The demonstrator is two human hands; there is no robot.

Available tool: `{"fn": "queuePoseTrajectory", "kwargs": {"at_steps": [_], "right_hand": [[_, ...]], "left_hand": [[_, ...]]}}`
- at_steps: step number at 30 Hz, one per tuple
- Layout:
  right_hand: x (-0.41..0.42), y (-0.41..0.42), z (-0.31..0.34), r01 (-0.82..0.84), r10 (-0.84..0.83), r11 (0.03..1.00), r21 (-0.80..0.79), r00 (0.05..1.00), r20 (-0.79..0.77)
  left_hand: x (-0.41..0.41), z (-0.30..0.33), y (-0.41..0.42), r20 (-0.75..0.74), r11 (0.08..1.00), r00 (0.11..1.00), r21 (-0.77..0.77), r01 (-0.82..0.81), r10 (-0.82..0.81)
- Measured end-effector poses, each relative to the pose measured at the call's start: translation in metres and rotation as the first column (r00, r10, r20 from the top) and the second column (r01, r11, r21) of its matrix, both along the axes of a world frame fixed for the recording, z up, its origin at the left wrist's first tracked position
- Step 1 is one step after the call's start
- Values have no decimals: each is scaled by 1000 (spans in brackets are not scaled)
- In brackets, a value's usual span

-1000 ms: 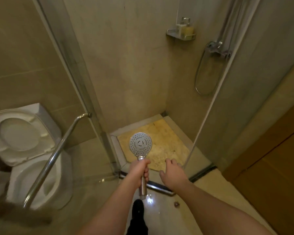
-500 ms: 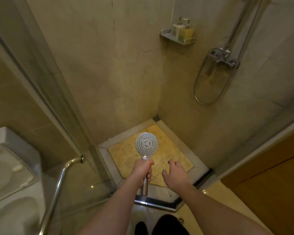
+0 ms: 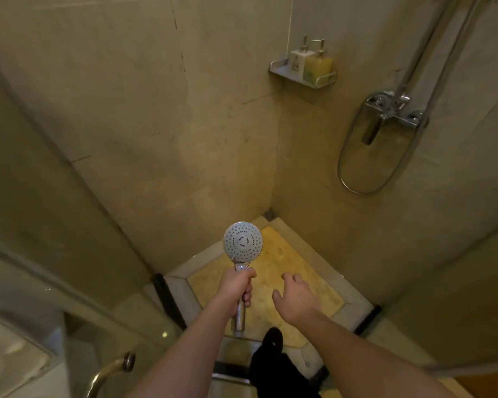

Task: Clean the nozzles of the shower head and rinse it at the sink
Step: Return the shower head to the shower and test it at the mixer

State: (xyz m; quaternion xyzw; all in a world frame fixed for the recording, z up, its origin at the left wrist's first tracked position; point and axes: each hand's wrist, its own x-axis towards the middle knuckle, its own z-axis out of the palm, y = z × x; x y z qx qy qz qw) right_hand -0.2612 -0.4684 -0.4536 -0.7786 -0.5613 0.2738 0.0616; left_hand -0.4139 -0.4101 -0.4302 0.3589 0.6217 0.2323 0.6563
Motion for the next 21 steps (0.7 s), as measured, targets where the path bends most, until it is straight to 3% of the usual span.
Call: {"fn": "queuePoseTrajectory", "kwargs": {"at_steps": [11, 16, 21], "right_hand": [[106, 146, 13, 145, -142, 988, 47, 989, -47], [187, 191, 43, 283, -281, 957, 72, 959, -29], [247, 223, 89, 417, -413, 887, 196, 908, -64]], "left_hand": [[112, 45, 164, 22, 981, 981, 40, 192, -193], [179, 84, 232, 75, 960, 962, 123, 252, -263], [236, 117, 271, 151, 938, 930, 154, 312, -334]]}}
